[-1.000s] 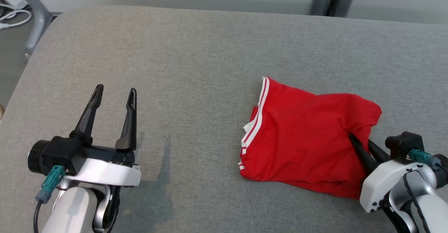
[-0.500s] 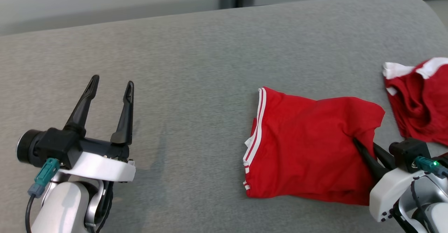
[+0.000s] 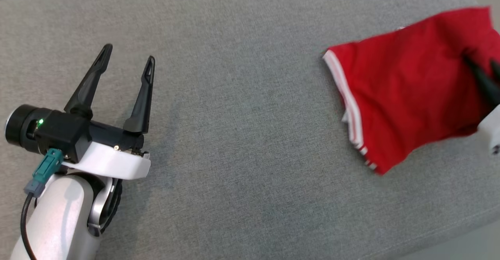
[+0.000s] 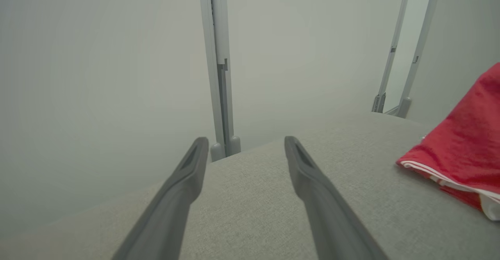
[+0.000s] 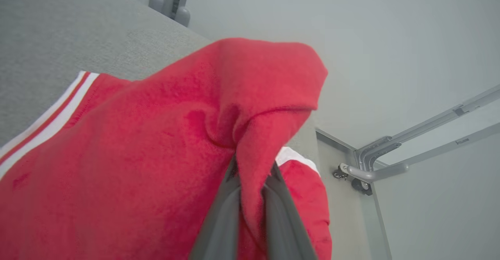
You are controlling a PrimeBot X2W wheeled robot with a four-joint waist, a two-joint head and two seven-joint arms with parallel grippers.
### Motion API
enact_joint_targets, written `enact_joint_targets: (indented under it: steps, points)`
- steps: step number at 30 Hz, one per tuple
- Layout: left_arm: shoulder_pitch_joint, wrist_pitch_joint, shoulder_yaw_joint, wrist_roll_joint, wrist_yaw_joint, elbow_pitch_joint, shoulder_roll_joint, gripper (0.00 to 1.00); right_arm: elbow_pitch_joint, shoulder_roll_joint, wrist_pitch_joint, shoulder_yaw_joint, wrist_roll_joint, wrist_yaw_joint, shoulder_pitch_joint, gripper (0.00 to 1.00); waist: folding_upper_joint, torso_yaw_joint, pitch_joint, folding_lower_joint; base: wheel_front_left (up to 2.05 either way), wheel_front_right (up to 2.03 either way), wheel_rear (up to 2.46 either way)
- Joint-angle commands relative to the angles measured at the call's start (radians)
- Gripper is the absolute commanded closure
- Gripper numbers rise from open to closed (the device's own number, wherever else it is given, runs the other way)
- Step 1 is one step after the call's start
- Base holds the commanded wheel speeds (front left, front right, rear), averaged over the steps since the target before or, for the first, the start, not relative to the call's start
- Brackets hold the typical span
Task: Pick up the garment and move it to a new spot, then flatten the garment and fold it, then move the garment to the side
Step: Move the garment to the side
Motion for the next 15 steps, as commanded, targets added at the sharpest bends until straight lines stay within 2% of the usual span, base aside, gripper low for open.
enact_joint_targets:
  steps: [1,4,5,12,13,14,15]
  points:
    - [-0.023,0.004,-0.001,0.011,-0.004,-0.006,0.005,0.00,0.020,-0.020,-0.024,-0.005,0.007,-0.001,-0.037,1.00,0.0000,-0.017,0.042,0.0000,0.00,0.00,0.00]
    - [-0.048,0.007,-0.012,0.017,-0.008,-0.012,0.002,0.00,0.091,-0.061,-0.066,-0.025,0.029,-0.001,-0.100,1.00,0.0000,-0.012,0.073,0.0000,0.00,0.00,0.00]
    - [-0.061,0.008,-0.017,0.019,-0.008,-0.012,0.000,0.00,0.157,-0.088,-0.083,-0.028,0.045,-0.001,-0.127,1.00,0.0000,-0.008,0.089,0.0000,0.00,0.00,0.00]
    - [-0.107,0.019,-0.033,0.021,-0.016,-0.014,-0.002,0.00,0.362,-0.123,-0.173,-0.017,0.077,-0.001,-0.224,1.00,0.0000,0.009,0.140,0.0000,0.00,0.00,0.00]
    - [-0.113,0.019,-0.033,0.023,-0.016,-0.014,-0.001,0.00,0.395,-0.119,-0.183,-0.017,0.074,-0.001,-0.236,0.70,0.0000,0.010,0.146,0.0000,0.00,0.00,0.00]
    - [-0.118,0.021,-0.034,0.024,-0.016,-0.015,0.000,0.00,0.430,-0.112,-0.198,-0.031,0.068,-0.001,-0.251,0.30,0.0000,0.012,0.151,0.0000,0.00,0.00,0.00]
    - [-0.122,0.021,-0.035,0.024,-0.016,-0.014,0.000,0.00,0.466,-0.103,-0.211,-0.044,0.061,-0.001,-0.265,0.00,0.0000,0.014,0.155,0.0000,0.00,0.00,0.00]
